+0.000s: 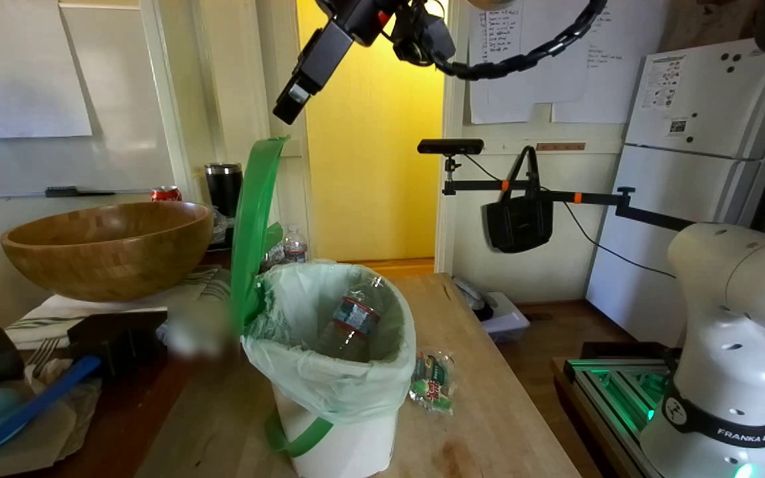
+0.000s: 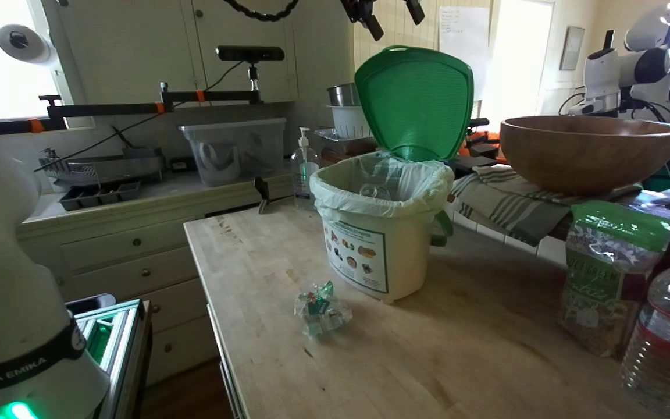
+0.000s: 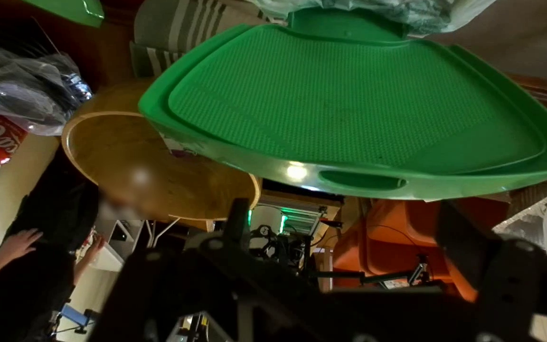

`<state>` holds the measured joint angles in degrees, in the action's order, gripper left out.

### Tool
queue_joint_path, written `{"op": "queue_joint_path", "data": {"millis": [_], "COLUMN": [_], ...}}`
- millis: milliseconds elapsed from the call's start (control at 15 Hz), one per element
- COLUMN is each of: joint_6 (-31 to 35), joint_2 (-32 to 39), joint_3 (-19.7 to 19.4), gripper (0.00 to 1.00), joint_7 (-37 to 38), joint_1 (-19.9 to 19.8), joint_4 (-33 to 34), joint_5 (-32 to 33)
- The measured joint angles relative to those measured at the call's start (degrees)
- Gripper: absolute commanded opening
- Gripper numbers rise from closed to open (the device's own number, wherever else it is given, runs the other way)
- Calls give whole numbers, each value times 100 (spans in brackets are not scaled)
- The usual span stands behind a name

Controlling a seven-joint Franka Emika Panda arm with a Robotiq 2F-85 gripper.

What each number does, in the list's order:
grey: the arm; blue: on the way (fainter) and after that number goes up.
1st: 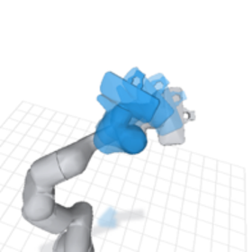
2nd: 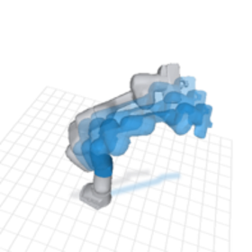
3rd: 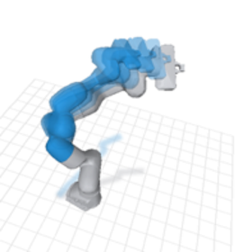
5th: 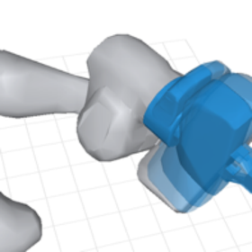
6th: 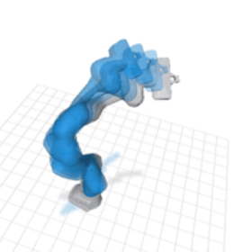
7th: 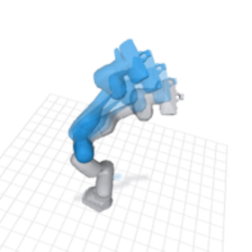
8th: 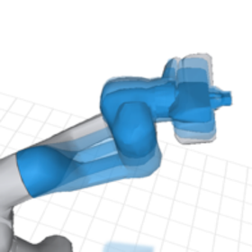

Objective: Put the bottles in the bin and close the bin

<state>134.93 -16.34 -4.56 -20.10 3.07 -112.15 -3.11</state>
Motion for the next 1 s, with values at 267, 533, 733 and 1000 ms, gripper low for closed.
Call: {"op": "queue_joint_path", "data": {"millis": [267,533,733,1000], "joint_6": [-11,-65,-213,-422], "joint_2": [291,581,754,919], "joint_3": [0,13,31,45], "gripper": [100,100,100,100], "joint_7": [-106,-129,-129,-123], "joint_1": [43,46,46,33], "joint_4": [263,511,673,884], "joint_5": [-127,-142,-151,-195]}}
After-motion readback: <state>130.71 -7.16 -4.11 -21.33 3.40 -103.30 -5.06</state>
